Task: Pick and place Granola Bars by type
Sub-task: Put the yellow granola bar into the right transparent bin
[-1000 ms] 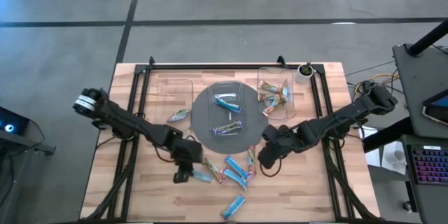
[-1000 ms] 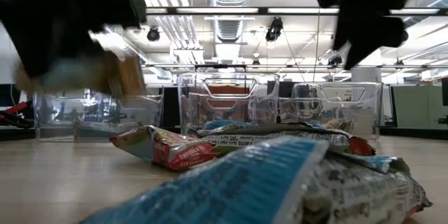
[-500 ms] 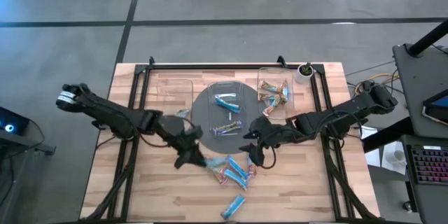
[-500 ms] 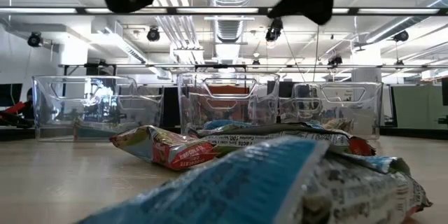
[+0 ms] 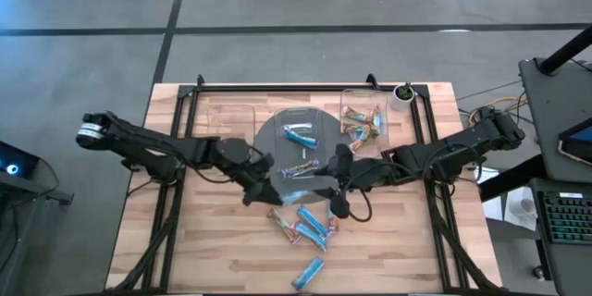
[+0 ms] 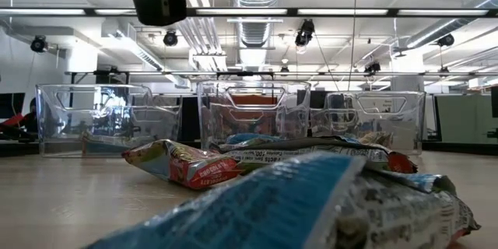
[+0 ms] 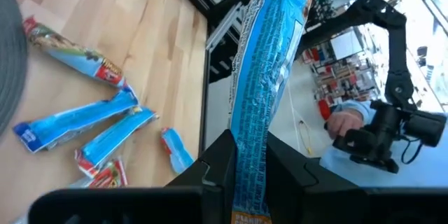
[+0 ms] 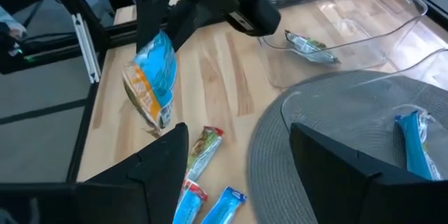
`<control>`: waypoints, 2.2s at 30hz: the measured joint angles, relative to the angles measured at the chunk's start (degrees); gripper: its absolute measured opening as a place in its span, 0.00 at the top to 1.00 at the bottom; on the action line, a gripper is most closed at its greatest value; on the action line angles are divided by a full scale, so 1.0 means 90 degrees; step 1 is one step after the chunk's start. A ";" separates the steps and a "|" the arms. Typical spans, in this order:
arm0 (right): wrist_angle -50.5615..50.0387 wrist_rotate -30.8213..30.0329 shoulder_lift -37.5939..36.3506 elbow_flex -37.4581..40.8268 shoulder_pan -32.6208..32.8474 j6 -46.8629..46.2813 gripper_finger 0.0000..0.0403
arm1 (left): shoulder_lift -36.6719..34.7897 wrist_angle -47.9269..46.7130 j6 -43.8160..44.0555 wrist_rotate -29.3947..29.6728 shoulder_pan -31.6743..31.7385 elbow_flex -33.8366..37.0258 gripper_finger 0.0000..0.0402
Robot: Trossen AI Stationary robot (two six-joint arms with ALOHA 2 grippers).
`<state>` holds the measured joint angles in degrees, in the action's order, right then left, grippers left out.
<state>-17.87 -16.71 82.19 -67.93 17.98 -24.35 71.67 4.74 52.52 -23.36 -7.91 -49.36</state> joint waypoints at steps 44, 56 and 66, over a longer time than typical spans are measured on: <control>-0.0057 0.0343 0.0044 -0.0061 0.0000 0.0058 0.41 | 0.0840 0.0999 -0.0019 -0.0059 0.0514 -0.0002 0.90; -0.0072 0.0303 0.0044 0.0019 0.0000 -0.0084 0.41 | 0.1096 0.1373 0.0080 0.0052 0.0536 -0.0005 0.90; -0.0078 0.0170 0.0044 0.0071 -0.0019 -0.0127 0.51 | 0.1099 0.1694 0.0162 0.0098 0.0543 -0.0005 0.90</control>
<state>-18.57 -15.18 82.59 -67.29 17.80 -25.50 81.56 19.99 53.98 -22.48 -3.03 -49.41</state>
